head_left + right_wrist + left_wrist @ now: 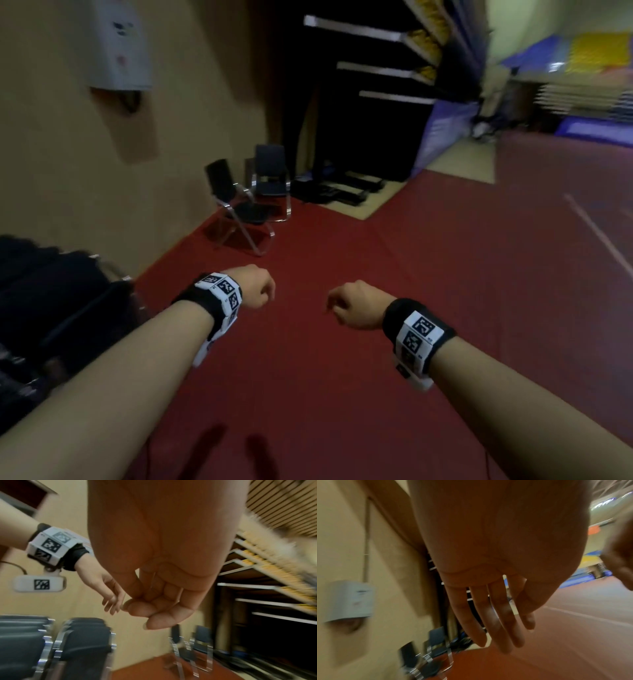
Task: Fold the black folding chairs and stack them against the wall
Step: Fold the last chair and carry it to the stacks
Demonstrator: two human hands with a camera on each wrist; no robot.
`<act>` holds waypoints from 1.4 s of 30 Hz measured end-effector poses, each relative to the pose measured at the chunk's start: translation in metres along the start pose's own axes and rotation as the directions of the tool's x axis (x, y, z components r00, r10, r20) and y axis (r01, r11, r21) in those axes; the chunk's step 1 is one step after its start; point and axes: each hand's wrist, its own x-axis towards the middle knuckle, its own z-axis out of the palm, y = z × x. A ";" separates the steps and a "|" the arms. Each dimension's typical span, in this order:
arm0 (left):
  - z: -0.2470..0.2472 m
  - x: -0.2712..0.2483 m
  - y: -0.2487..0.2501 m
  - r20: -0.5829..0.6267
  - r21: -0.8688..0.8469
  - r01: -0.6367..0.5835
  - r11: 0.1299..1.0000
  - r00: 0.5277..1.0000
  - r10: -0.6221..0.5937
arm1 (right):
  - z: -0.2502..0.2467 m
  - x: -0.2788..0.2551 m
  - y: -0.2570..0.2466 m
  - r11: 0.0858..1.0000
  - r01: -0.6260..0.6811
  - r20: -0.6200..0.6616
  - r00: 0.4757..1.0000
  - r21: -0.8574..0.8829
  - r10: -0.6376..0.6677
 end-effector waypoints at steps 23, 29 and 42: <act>-0.053 0.506 0.578 0.189 0.115 -0.795 0.596 0.607 0.772 | -0.109 -0.174 0.571 0.564 -0.758 -0.173 0.539 0.328 0.824; -0.025 0.580 0.730 0.278 0.092 -0.907 0.411 0.419 0.864 | -0.116 -0.255 0.684 0.346 -0.842 -0.137 0.318 0.413 0.938; -0.014 0.781 1.036 0.284 0.127 -0.925 0.359 0.381 0.880 | -0.151 -0.376 1.017 0.226 -0.852 -0.103 0.201 0.472 0.974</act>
